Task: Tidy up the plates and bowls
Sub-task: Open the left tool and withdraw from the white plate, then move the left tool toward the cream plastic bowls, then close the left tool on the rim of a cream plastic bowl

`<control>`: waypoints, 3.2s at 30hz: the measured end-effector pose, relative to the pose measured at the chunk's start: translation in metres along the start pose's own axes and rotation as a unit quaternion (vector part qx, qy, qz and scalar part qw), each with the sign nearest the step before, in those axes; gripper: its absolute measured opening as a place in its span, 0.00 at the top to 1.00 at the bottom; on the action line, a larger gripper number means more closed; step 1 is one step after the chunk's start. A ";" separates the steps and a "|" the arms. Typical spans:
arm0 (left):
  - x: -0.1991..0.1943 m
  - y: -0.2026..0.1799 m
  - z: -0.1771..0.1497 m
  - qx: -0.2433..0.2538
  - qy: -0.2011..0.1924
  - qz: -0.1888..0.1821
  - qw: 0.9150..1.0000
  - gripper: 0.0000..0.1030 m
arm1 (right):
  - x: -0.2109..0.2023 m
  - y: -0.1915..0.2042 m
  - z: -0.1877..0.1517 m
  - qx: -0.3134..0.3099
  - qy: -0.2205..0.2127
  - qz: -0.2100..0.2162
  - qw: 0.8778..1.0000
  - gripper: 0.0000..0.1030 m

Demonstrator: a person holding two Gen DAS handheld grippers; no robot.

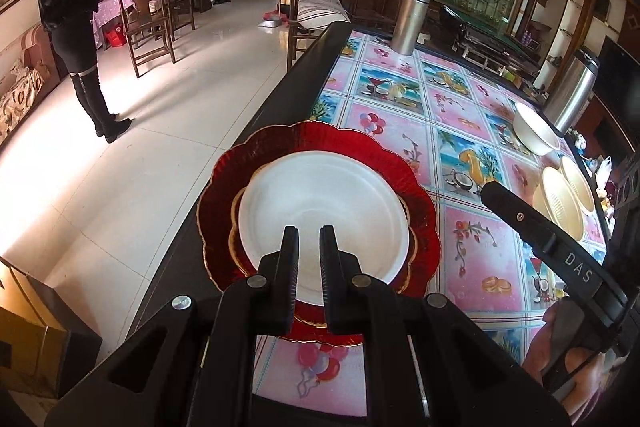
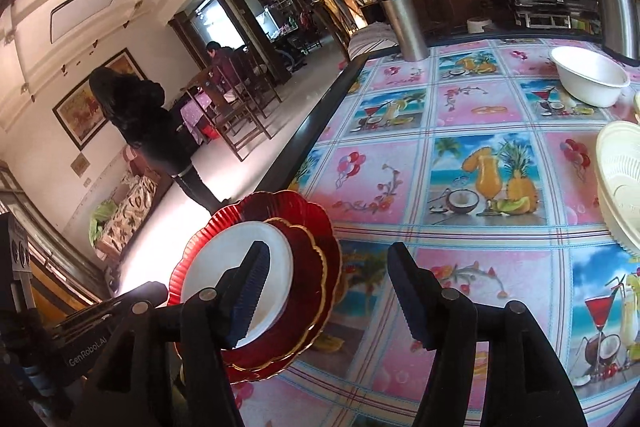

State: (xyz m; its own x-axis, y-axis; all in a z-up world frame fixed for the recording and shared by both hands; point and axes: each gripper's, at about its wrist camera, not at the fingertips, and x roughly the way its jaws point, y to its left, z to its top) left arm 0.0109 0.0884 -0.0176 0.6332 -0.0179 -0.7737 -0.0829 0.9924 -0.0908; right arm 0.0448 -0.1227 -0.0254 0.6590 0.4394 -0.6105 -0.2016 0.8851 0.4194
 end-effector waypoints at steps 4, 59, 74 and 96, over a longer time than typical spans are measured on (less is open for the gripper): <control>-0.001 -0.010 -0.002 0.006 0.001 0.005 1.000 0.84 | -0.008 -0.018 -0.006 -0.002 -0.027 -0.002 1.000 0.34; 0.066 -0.280 0.060 0.129 0.027 -0.135 0.982 0.30 | -0.193 -0.267 -0.001 0.135 -0.207 -0.163 0.955 0.21; 0.134 -0.283 0.057 0.091 0.162 -0.226 0.956 0.29 | -0.166 -0.311 -0.006 0.243 -0.151 -0.076 0.955 0.20; 0.141 -0.280 0.048 0.078 0.180 -0.286 0.938 0.29 | -0.115 -0.332 -0.016 0.301 -0.062 0.026 0.951 0.61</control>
State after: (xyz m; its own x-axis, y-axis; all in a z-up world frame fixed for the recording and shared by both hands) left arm 0.1608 -0.1864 -0.0709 0.2367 -0.5653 -0.7902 0.3231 0.8128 -0.4847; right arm 0.0246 -0.4644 -0.1051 0.7469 0.4253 -0.5112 0.1909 0.5992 0.7775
